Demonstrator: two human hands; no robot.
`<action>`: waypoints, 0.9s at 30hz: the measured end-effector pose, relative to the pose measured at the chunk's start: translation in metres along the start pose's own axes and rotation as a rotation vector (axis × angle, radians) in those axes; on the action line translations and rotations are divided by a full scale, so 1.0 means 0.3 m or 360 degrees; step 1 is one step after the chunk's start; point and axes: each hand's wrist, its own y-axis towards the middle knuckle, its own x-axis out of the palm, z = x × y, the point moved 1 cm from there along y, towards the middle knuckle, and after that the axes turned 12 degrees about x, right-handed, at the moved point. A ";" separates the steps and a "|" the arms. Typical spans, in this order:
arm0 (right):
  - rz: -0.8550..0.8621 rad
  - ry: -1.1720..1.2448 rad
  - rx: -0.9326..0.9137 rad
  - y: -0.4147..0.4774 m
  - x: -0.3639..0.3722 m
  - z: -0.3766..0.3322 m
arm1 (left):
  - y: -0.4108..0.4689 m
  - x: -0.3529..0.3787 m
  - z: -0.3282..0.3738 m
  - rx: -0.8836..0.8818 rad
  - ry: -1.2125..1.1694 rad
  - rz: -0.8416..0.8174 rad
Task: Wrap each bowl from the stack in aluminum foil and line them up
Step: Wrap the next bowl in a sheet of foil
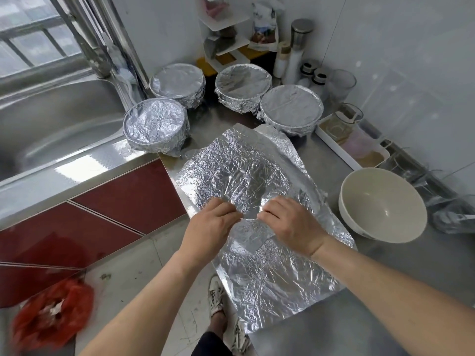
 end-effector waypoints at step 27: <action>0.0019 0.0148 0.0265 -0.003 0.015 -0.027 | 0.015 -0.021 0.025 -0.0136 -0.0096 -0.0014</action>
